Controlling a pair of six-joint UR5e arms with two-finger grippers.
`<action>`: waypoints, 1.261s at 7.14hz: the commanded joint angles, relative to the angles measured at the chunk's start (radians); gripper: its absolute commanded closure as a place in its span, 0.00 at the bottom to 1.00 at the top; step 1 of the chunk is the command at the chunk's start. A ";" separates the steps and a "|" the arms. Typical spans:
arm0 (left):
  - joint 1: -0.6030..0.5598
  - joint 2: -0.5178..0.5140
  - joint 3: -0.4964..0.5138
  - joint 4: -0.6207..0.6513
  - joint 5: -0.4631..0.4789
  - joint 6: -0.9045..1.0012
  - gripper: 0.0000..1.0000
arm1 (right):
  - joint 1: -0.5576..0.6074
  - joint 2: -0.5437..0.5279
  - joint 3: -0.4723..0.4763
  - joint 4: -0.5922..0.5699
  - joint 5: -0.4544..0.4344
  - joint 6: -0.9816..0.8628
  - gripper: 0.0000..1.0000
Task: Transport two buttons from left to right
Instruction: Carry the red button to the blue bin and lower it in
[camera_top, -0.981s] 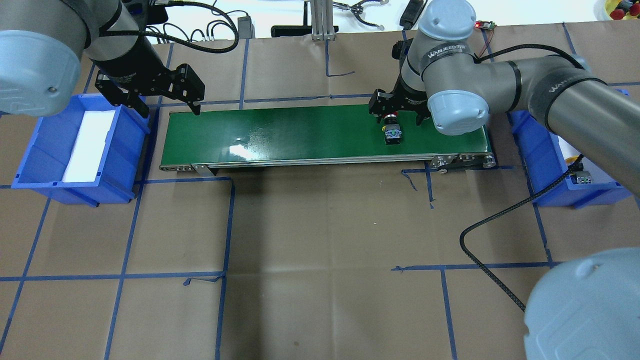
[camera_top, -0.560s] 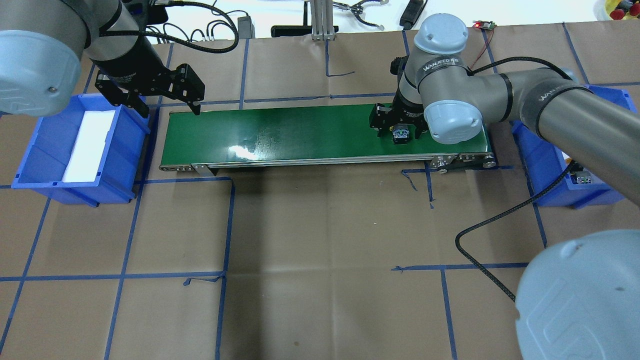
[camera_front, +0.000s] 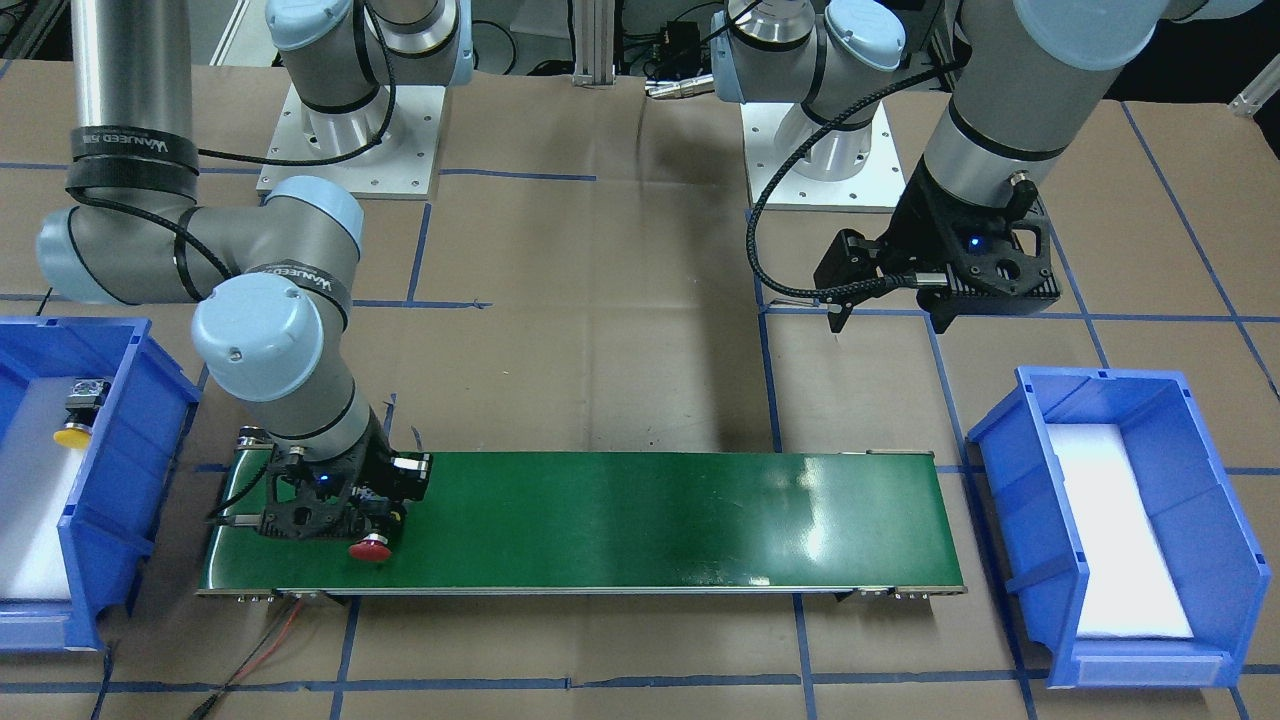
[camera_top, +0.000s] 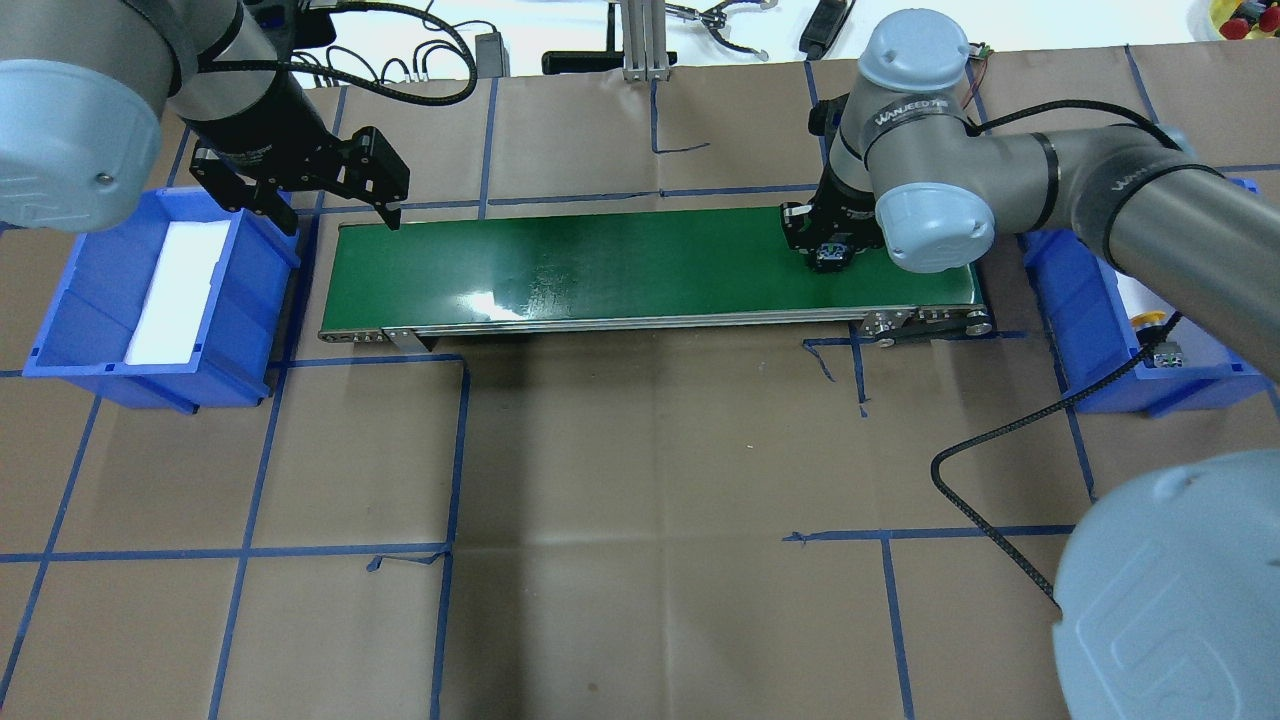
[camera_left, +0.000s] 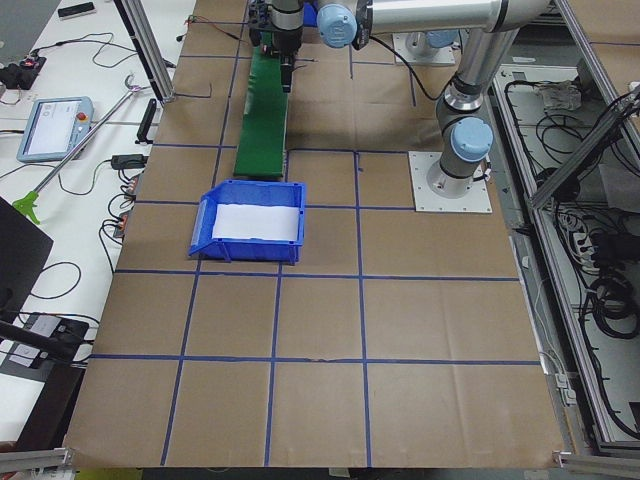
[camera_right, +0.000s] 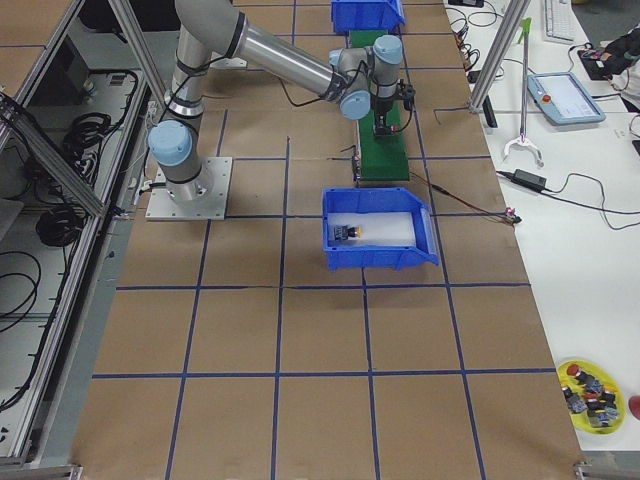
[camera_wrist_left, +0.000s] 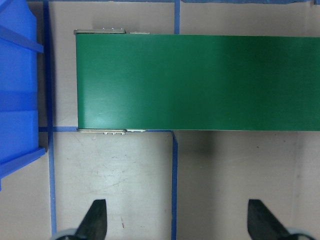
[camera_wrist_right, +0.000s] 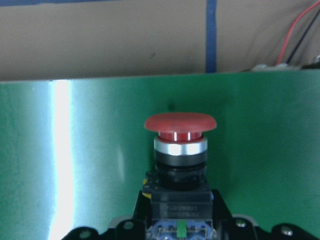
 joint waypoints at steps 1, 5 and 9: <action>0.000 0.000 0.000 0.000 0.000 0.000 0.00 | -0.098 -0.075 -0.076 0.124 -0.013 -0.087 0.94; 0.000 0.001 0.000 0.000 0.000 0.000 0.00 | -0.357 -0.069 -0.312 0.325 -0.010 -0.476 0.96; 0.000 0.003 0.000 0.000 0.000 0.000 0.00 | -0.516 0.066 -0.293 0.306 -0.002 -0.707 0.97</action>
